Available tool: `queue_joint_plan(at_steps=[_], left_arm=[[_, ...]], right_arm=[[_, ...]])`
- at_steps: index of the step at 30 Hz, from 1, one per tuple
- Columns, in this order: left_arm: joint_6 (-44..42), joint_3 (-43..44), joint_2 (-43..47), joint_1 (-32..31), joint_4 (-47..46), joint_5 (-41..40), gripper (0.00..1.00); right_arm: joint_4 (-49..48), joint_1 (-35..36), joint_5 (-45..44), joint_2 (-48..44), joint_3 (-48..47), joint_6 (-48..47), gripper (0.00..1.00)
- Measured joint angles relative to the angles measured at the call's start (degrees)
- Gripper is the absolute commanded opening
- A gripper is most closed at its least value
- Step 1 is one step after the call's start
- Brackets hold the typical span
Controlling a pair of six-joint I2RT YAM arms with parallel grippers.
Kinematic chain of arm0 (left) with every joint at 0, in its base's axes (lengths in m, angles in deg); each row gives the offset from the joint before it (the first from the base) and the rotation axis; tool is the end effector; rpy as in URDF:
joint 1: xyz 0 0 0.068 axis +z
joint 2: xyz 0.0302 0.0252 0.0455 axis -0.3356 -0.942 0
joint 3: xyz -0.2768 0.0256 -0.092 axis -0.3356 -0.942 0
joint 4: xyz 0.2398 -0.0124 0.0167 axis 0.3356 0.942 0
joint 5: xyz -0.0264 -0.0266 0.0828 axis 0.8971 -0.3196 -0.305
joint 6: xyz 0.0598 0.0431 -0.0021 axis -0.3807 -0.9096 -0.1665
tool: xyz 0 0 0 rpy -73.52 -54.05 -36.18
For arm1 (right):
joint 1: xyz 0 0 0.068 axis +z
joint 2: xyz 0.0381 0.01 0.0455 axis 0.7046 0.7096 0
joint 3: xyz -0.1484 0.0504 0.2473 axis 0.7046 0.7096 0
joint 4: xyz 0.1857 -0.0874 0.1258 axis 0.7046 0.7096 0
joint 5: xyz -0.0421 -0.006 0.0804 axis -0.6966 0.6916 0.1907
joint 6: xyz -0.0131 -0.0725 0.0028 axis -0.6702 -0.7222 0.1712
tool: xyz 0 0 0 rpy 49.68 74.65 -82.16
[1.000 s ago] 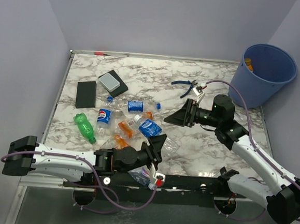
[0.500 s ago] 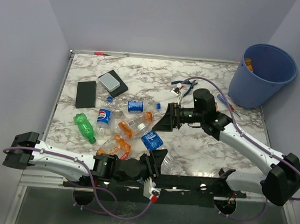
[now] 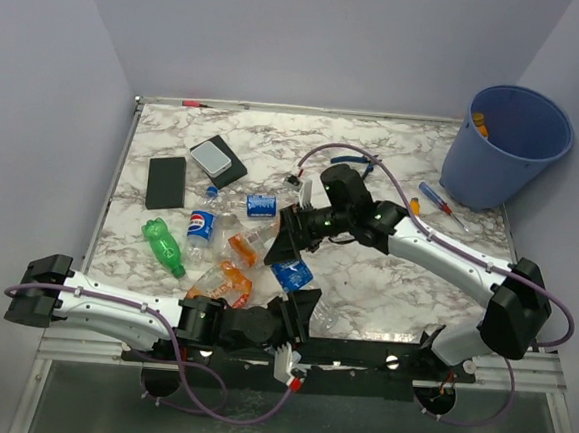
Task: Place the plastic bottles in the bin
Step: Place the plastic bottle in the trash bin.
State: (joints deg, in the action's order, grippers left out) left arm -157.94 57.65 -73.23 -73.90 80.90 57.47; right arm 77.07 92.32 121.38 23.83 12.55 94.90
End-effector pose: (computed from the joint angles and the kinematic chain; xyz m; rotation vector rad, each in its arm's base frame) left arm 0.0113 -0.2007 0.2453 1.9512 0.2809 0.2905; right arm 0.1864 0.2640 0.3152 -0.8702 2.2574 1.4743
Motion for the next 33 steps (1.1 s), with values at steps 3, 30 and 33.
queue_joint_plan(at_steps=[3,30,33], left_arm=[[0.0,0.1,0.2,0.0,0.7,-0.1,0.0],[21.8,0.4,8.2,-0.6,-6.8,-6.4,0.99],[28.9,0.4,9.5,-0.6,-7.1,-8.2,0.99]], right_arm=[[1.7,1.6,-1.3,2.0,-1.6,-1.5,0.7],[3.9,3.0,-45.3,-22.9,-3.0,-6.7,0.19],[2.2,2.7,-53.2,-28.5,-2.1,-8.9,0.21]])
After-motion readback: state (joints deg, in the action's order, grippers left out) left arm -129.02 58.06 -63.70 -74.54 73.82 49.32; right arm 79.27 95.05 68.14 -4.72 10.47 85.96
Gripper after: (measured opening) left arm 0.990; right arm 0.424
